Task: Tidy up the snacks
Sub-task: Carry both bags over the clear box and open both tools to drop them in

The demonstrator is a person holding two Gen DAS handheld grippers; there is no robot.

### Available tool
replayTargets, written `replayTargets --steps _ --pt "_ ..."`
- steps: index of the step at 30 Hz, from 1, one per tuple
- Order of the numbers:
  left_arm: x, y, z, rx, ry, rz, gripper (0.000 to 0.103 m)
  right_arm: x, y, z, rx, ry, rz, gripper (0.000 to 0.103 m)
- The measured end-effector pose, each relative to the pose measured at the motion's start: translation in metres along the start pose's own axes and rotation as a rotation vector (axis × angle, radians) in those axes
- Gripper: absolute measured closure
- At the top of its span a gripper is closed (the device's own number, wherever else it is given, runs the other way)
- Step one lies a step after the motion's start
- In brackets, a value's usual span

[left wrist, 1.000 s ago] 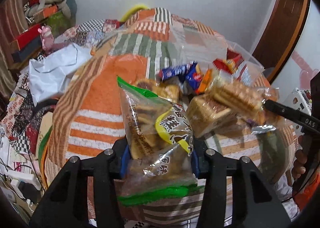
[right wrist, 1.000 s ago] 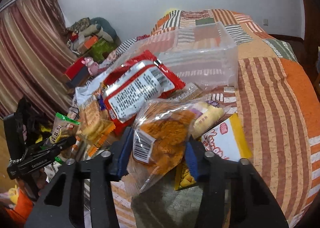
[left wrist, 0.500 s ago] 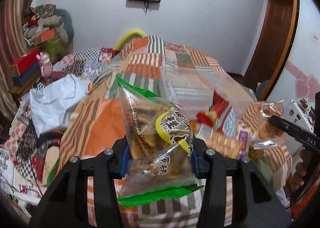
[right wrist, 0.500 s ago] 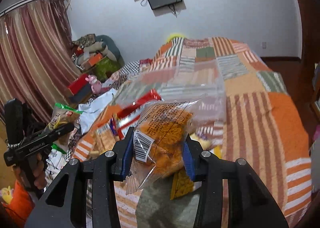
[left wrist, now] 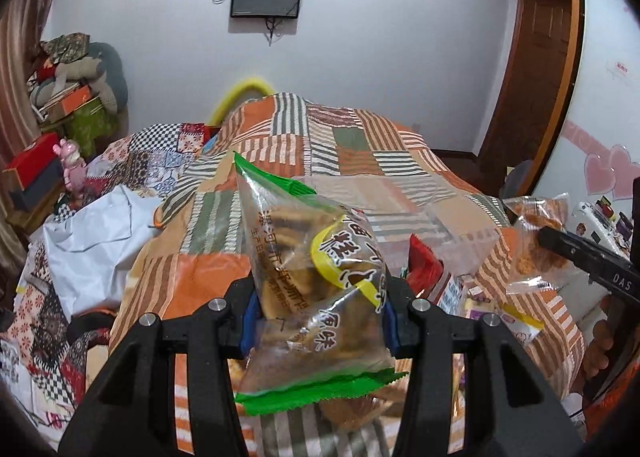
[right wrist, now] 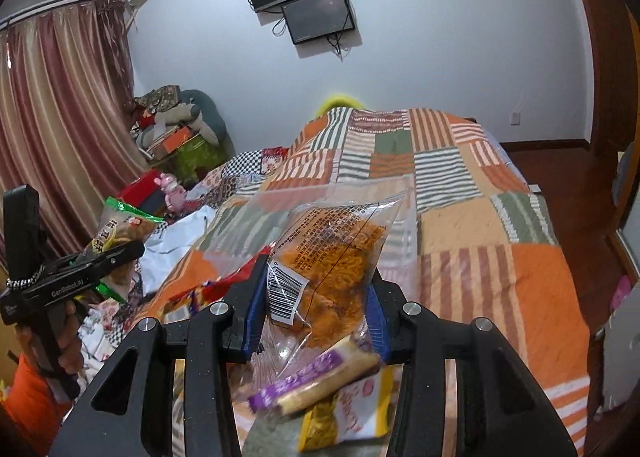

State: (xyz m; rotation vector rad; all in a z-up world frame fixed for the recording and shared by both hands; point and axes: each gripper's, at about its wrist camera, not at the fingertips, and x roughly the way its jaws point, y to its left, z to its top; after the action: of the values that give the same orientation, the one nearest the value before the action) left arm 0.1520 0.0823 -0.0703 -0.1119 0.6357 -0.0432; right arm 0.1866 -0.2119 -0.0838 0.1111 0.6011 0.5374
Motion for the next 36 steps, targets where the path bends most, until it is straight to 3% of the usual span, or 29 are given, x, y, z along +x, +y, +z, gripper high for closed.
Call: replayTargets --steps 14,23,31,36 --pt "0.060 -0.014 0.040 0.018 0.043 -0.027 0.056 0.029 -0.014 0.031 -0.038 -0.018 -0.038 0.063" --pt "0.116 -0.018 0.052 0.040 0.143 -0.023 0.056 0.059 -0.022 0.036 -0.054 0.024 -0.044 0.063" --pt "0.141 -0.024 0.052 0.096 0.190 0.000 0.056 0.082 -0.021 0.037 -0.089 0.079 -0.053 0.063" --pt "0.157 -0.021 0.053 0.073 0.239 -0.021 0.056 0.096 -0.023 0.038 -0.105 0.112 -0.058 0.063"
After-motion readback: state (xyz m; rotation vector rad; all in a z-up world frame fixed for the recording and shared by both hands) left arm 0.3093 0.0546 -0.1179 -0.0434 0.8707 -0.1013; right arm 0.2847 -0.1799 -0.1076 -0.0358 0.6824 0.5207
